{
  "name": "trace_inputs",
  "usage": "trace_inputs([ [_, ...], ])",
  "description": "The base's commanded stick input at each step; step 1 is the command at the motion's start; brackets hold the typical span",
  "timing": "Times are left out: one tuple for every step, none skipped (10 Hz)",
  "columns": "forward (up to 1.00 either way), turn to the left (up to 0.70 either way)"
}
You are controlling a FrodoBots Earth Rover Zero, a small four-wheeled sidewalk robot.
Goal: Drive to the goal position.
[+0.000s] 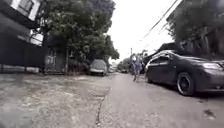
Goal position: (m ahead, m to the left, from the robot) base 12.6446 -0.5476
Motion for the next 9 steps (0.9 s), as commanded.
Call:
trace_inputs([
  [1.00,0.00],
  [1.00,0.00],
  [1.00,0.00],
  [1.00,0.00],
  [1.00,0.00],
  [1.00,0.00],
  [1.00,0.00],
  [1.00,0.00],
  [1.00,0.00],
])
